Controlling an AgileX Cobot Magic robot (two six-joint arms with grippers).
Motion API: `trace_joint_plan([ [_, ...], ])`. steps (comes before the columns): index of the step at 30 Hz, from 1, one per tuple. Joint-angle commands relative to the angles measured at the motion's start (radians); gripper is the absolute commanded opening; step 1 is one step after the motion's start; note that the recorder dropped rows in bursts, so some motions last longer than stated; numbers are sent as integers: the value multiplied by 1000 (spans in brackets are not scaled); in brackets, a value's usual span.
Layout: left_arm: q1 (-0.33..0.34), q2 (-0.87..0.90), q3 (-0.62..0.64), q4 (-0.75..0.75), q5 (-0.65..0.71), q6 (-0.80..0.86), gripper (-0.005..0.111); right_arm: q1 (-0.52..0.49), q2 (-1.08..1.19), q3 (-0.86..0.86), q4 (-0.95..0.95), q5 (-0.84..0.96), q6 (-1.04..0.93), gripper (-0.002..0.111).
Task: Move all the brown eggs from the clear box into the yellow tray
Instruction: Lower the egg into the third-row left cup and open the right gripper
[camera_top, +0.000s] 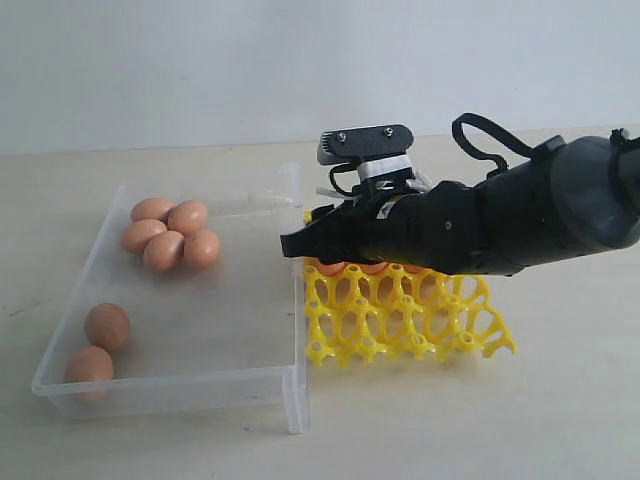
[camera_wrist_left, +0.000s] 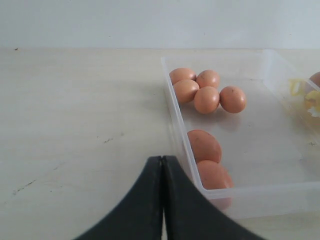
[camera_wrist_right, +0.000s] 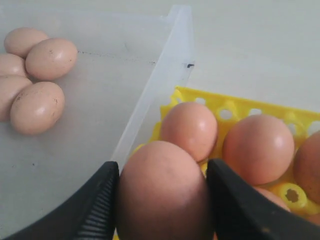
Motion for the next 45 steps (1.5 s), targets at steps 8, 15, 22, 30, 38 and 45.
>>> trace_joint_plan([
  [8,1,-6,-4,-2,-4,4,0,0,16,2,-9,54,47,0],
  [15,1,-6,-4,-2,-4,4,0,34,18,2,-13,42,76,0],
  [22,1,-6,-4,-2,-4,4,0,46,16,2,-13,27,79,0],
  [30,1,-6,-4,-2,-4,4,0,46,16,4,-16,36,75,0],
  [38,1,-6,-4,-2,-4,4,0,46,16,36,-16,6,34,0],
  [45,1,-6,-4,-2,-4,4,0,46,16,36,-16,1,33,9],
])
